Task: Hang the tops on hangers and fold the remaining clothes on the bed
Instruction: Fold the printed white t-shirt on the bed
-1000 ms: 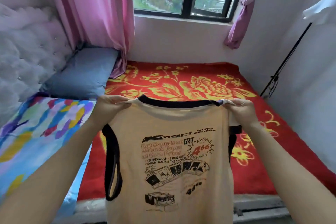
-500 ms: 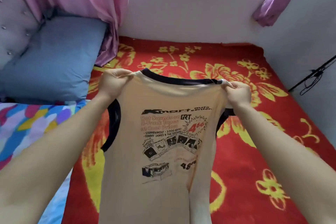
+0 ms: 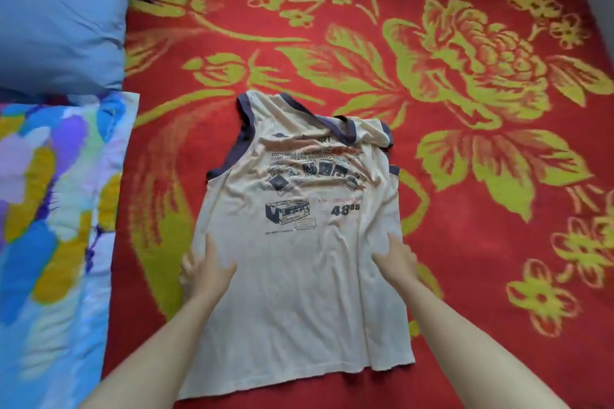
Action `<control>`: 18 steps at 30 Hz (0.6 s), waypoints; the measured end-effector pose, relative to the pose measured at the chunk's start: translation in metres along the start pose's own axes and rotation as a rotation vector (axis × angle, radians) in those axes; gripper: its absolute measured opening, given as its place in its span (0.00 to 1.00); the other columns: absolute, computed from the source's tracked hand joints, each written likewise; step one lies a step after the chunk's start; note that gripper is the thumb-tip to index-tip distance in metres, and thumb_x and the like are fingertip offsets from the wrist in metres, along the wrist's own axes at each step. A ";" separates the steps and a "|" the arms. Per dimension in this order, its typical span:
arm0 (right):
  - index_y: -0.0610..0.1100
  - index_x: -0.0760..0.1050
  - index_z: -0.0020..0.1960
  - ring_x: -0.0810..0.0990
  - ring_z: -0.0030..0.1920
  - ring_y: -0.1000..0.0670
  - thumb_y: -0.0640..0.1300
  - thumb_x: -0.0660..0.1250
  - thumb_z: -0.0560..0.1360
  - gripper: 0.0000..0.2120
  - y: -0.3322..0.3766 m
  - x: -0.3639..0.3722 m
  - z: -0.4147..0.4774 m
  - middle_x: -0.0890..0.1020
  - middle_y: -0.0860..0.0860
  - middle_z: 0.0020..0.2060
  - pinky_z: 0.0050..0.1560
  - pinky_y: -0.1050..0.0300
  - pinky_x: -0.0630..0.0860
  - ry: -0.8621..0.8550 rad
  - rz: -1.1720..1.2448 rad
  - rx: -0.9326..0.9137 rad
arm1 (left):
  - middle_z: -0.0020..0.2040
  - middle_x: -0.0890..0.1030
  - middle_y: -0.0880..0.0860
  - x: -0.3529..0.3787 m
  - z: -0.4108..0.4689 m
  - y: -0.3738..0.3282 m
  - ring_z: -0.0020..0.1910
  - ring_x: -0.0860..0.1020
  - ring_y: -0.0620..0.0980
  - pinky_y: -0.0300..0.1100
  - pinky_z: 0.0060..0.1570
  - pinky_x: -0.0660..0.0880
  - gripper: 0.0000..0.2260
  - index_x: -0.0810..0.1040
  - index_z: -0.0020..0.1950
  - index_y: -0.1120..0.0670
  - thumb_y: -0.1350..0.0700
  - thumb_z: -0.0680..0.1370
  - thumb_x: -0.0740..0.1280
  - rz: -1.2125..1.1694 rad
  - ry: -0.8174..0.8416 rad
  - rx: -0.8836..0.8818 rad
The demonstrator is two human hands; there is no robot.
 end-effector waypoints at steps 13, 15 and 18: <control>0.48 0.55 0.74 0.57 0.72 0.42 0.58 0.66 0.73 0.36 -0.137 0.134 -0.066 0.56 0.43 0.72 0.63 0.47 0.67 -0.013 -0.210 -0.066 | 0.76 0.48 0.60 0.127 -0.100 0.115 0.74 0.48 0.60 0.60 0.69 0.51 0.37 0.54 0.76 0.46 0.43 0.72 0.69 0.021 -0.101 -0.218; 0.47 0.59 0.72 0.60 0.70 0.42 0.55 0.65 0.75 0.31 -0.141 0.134 -0.065 0.59 0.44 0.71 0.61 0.48 0.68 -0.066 -0.208 -0.103 | 0.76 0.48 0.61 0.128 -0.105 0.132 0.74 0.48 0.62 0.62 0.69 0.51 0.38 0.54 0.76 0.48 0.42 0.72 0.69 -0.074 -0.181 -0.305; 0.42 0.68 0.65 0.66 0.63 0.41 0.45 0.60 0.78 0.17 -0.146 0.127 -0.062 0.68 0.44 0.65 0.55 0.49 0.70 -0.123 -0.219 -0.163 | 0.75 0.54 0.60 0.124 -0.109 0.151 0.73 0.52 0.61 0.62 0.67 0.54 0.36 0.55 0.76 0.53 0.45 0.74 0.68 -0.188 -0.253 -0.388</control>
Point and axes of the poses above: each hand's wrist, its own z-axis towards the middle knuckle, its own x-axis out of the palm, y = z × x, the point moved 7 cm from there along z, towards the middle knuckle
